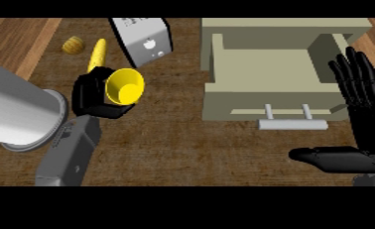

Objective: Pick up the cup, place it into the drawer and close the drawer

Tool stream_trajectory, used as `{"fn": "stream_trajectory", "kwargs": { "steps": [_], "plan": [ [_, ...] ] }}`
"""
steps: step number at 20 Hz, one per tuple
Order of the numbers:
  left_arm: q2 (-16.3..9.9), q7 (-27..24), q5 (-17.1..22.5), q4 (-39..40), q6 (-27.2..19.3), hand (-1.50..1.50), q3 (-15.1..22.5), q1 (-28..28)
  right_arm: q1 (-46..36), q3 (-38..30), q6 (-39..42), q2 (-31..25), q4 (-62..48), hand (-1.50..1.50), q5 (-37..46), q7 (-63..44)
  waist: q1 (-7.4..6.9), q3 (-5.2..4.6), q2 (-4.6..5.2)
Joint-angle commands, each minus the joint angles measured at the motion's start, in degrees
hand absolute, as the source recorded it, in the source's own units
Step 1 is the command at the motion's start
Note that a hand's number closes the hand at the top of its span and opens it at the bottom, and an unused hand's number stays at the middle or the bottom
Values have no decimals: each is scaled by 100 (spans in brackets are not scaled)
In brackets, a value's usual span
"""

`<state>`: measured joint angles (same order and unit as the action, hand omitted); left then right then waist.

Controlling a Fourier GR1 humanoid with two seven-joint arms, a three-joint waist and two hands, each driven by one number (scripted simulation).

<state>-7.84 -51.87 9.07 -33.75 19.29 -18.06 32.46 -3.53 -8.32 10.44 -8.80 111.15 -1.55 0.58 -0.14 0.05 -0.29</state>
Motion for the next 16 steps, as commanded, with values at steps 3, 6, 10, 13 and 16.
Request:
{"fn": "stream_trajectory", "kwargs": {
  "steps": [3, 6, 10, 13, 16],
  "plan": [
    [494, 556, -183, -1324, -581, 150, 541, 174, 424, -275, 260, -155, 212, -150, -274, 195, 10, 3, -16],
    [517, 1512, -62, -1840, -941, 150, 590, 924, 37, -234, 137, -197, -83, -150, -98, 2, -24, 5, -12],
    [723, 2455, -121, -2541, -1244, 150, 936, 979, 170, -283, 143, -154, 163, -150, -247, -158, 0, -1, -8],
    [776, 2780, -30, -2716, -1975, 150, 1606, 1368, -41, -206, 111, -81, -214, -150, -110, 137, 26, 0, 4],
    [693, 3249, -167, -2883, -1880, 150, 1439, 1458, 24, -200, 50, -26, -48, -150, -111, 6, 20, -4, 18]
  ]
}}
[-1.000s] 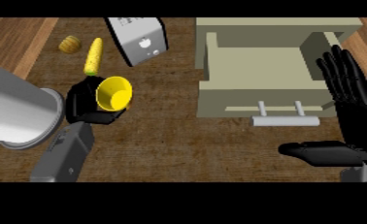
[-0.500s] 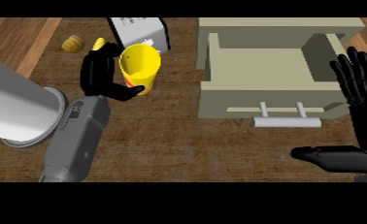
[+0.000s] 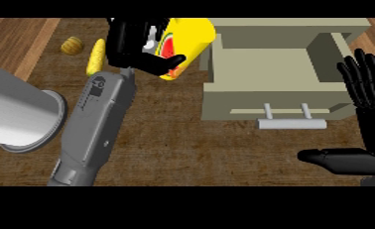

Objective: Pick up the cup, place it into the drawer and close the drawer

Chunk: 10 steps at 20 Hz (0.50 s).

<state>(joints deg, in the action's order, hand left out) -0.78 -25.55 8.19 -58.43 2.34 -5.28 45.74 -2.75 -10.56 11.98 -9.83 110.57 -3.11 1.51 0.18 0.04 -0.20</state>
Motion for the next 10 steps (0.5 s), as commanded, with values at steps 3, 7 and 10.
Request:
{"fn": "stream_trajectory", "kwargs": {
  "steps": [3, 7, 10],
  "plan": [
    [76, 790, 128, 283, -992, 150, 650, 1029, 36, -103, 164, -80, -250, -150, -28, 311, 89, -1, 28],
    [77, 484, 145, 917, -1275, 150, 715, 1359, -112, 13, 46, -22, -41, -150, 17, -68, 79, -3, 35],
    [78, 1162, 859, 1370, -1670, 150, 937, 2263, -258, 192, -86, 132, -106, -150, 173, 10, 185, -2, 56]
  ]
}}
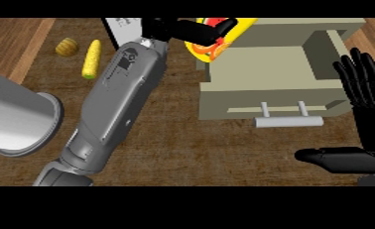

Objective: Pick up the cup, place it into the drawer and close the drawer

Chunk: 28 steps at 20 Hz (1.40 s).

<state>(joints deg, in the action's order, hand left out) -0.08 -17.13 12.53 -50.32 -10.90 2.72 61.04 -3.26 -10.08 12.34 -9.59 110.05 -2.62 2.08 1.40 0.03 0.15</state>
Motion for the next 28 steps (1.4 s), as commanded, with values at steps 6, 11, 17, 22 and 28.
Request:
{"fn": "stream_trajectory", "kwargs": {
  "steps": [6, 11, 17, 22, 28],
  "plan": [
    [8, 30, 589, 1479, -315, 150, 194, 962, -166, -296, 196, -196, -194, -150, -305, 77, 24, 0, 18],
    [8, -300, 1342, 1894, -842, 150, 1320, 1009, -203, -125, 183, -120, -431, -150, -101, 203, 203, 4, 48],
    [8, -504, 1731, 2431, -903, 150, 1813, 1040, -277, -180, 227, -164, -292, -150, -230, 115, 285, 4, 75],
    [8, -177, 1880, 2379, -1167, 150, 2619, 910, -288, -42, 199, -134, -294, -150, -55, 110, 294, 4, 67],
    [8, 284, 1946, 2603, -1325, -150, 3198, 1133, -412, 7, 249, -176, -293, -150, -74, 17, 330, 4, 79]
  ]
}}
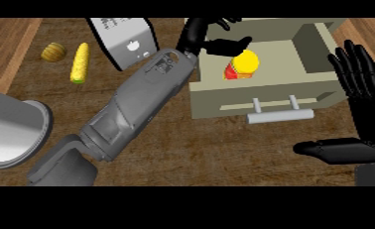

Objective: Pick up the cup, place it into the drawer and close the drawer

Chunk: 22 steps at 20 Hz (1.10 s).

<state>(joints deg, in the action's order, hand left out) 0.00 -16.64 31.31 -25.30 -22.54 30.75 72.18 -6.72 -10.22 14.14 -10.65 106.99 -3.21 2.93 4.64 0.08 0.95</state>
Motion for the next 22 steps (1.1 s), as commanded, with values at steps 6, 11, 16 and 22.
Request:
{"fn": "stream_trajectory", "kwargs": {
  "steps": [6, 11, 16, 22],
  "plan": [
    [0, 11, 203, -139, -737, -150, 910, -191, -199, 57, -15, 34, 7, -150, -22, -24, 73, -2, 24],
    [0, -322, 447, -255, -750, -150, 673, 74, -191, 115, 313, 211, -30, -150, -777, -186, -42, -3, 4],
    [0, -727, 738, -528, -744, -150, 406, 125, 195, -80, 863, -184, 319, 150, -1177, -176, -145, -4, -46],
    [0, -427, 667, -734, -780, -150, 158, 195, 362, 397, 1009, -504, 952, 150, -302, -444, -401, -10, -108]
  ]
}}
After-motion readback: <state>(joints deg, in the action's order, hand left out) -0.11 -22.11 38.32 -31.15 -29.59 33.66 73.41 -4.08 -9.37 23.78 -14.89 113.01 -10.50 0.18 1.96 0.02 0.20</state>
